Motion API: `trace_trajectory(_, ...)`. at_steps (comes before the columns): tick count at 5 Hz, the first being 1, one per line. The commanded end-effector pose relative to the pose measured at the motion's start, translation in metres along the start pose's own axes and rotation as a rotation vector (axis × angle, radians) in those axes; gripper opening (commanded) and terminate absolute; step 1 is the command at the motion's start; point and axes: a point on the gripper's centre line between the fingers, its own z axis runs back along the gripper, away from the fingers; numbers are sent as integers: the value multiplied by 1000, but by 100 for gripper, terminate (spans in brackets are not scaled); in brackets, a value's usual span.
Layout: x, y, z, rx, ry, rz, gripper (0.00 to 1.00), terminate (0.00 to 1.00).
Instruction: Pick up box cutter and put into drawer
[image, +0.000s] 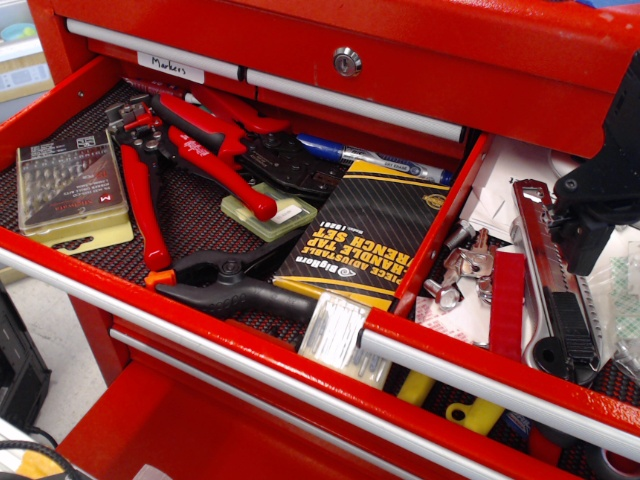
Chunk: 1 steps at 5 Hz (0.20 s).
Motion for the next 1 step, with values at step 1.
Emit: trace_trajectory(1, 3, -6, 21, -58, -15, -3, 100, 100)
